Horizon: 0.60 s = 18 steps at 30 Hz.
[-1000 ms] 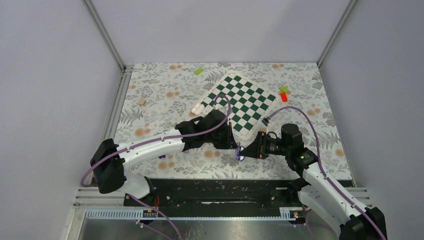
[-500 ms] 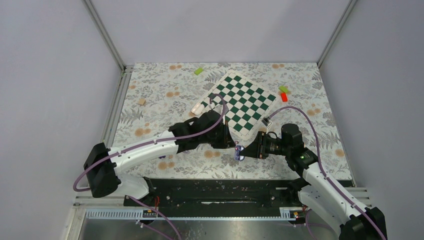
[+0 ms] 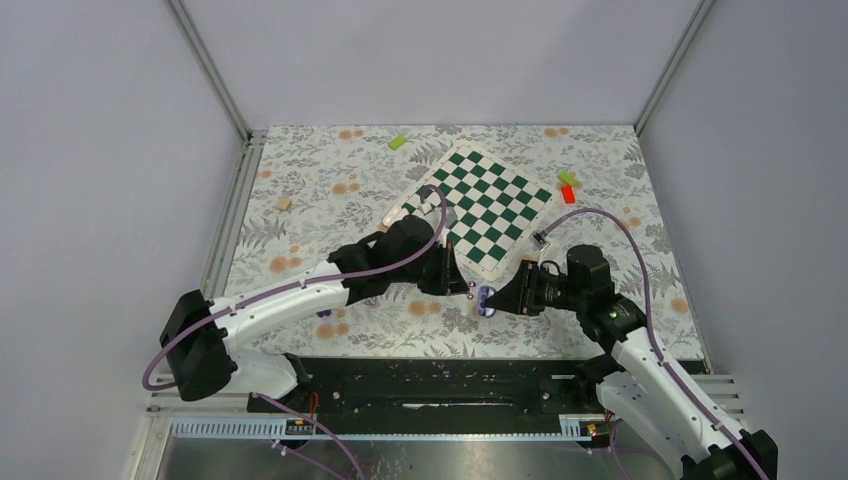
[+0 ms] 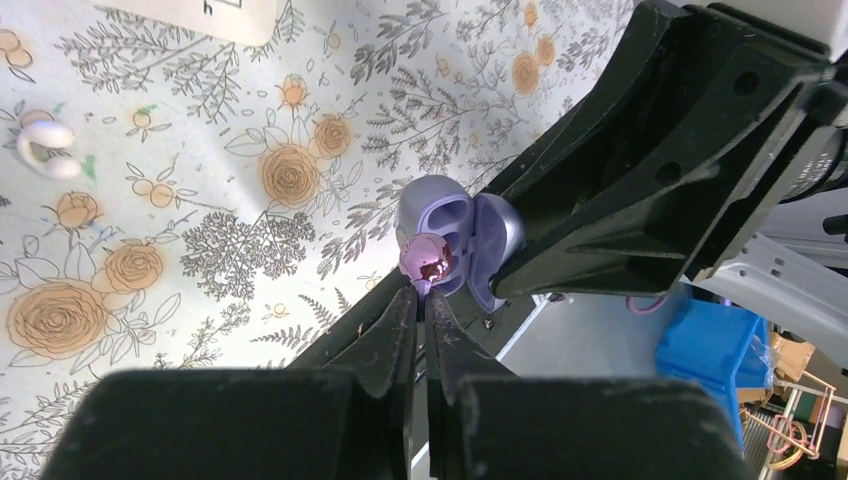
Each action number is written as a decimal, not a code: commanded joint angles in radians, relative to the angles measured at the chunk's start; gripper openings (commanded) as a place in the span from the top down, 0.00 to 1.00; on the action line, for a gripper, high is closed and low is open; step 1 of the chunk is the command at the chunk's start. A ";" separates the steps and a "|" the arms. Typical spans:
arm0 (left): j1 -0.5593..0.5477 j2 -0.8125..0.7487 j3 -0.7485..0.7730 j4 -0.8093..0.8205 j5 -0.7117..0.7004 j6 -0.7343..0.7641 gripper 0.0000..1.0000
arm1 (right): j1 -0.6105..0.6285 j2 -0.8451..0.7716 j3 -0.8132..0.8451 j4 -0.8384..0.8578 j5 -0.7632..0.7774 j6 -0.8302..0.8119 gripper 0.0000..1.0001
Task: Insert the wireless bluetooth earbuds into the charging case
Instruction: Adjust the left earbud in the left side groove of the charging case.
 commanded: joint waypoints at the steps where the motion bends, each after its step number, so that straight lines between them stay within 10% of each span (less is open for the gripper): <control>1: 0.034 -0.065 -0.016 0.068 0.058 0.038 1.00 | 0.005 -0.019 0.087 -0.187 0.152 -0.101 1.00; 9: 0.042 0.106 -0.036 0.102 -0.089 -0.010 1.00 | 0.006 0.043 0.091 -0.278 0.350 -0.079 1.00; 18: 0.062 0.383 -0.004 0.189 0.081 0.046 1.00 | 0.005 0.055 0.074 -0.292 0.389 -0.073 1.00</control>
